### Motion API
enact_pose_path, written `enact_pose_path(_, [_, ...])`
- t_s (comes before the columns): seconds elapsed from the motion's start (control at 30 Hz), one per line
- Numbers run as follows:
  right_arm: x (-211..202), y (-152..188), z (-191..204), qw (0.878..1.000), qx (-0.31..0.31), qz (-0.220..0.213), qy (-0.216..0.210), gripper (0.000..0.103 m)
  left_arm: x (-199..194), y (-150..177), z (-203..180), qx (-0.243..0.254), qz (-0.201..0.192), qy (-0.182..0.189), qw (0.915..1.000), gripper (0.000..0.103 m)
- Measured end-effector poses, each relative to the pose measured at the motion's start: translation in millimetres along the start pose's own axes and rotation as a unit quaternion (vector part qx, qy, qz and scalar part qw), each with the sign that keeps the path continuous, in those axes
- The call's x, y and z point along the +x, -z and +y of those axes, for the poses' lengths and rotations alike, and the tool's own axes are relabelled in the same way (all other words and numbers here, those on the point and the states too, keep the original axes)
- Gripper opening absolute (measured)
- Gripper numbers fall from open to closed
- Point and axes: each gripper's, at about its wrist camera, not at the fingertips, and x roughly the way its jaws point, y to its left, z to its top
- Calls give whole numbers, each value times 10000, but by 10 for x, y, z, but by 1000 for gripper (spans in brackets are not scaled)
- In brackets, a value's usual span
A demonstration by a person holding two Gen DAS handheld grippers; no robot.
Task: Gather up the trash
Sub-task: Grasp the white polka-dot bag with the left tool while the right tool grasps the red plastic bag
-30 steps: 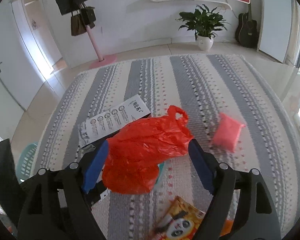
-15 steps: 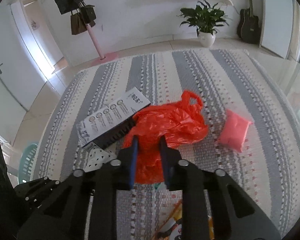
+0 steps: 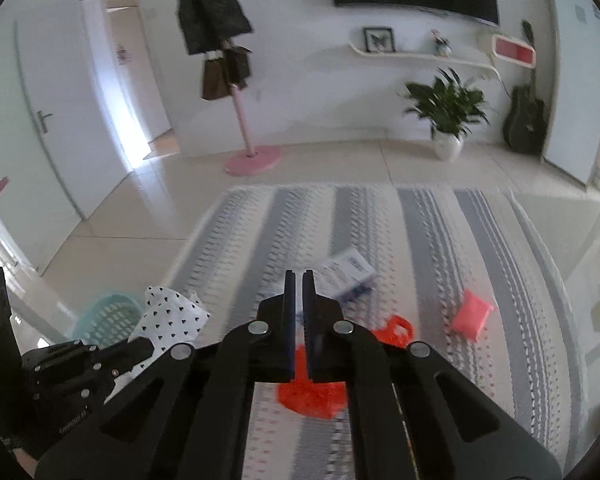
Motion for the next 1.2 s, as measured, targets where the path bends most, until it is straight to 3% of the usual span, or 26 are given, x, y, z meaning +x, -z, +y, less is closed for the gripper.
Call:
enact_pose_path(0.13, [-153, -32, 301, 9998, -120, -63, -158, 2, -343, 50, 227, -142, -160, -220, 9995, 3])
enact_pose_path(0.23, [-87, 93, 313, 9999, 1, 91, -95, 4, -546, 147, 451, -209, -200, -437, 9986, 3])
enact_pose_path(0.3, [85, 241, 253, 9991, 68, 382, 177, 13, -595, 180, 598, -303, -215, -533, 9979, 3])
enact_pose_path(0.4, [259, 411, 147, 9972, 288, 641, 246, 30, -684, 270, 864, -603, -260, -598, 9961, 3])
enact_pose_path(0.43, [297, 447, 126, 9967, 326, 676, 294, 42, -689, 285, 956, -747, -272, -620, 9949, 3])
enact_pose_path(0.47, [327, 478, 106, 9964, 355, 685, 354, 60, -710, 292, 1009, -810, -292, -649, 9942, 3])
enact_pose_path(0.53, [340, 510, 80, 9964, 352, 602, 472, 67, -722, 302, 1063, -820, -339, -749, 9932, 3])
enact_pose_path(0.73, [467, 535, -205, 9941, 402, 531, 862, 74, -781, 301, 1048, -616, -482, -1357, 9877, 3])
enact_pose_path(0.83, [558, 566, -371, 9935, 685, 637, 651, 74, -823, 255, 1003, -499, -611, -1543, 9849, 3])
enact_pose_path(1.03, [809, 555, -367, 9927, 638, 848, 575, 84, -839, 174, 963, -569, -727, -1372, 9862, 4])
enact_pose_path(1.2, [1108, 632, -277, 9886, 447, 1116, 909, 89, -789, 192, 925, -480, -666, -1355, 9874, 4])
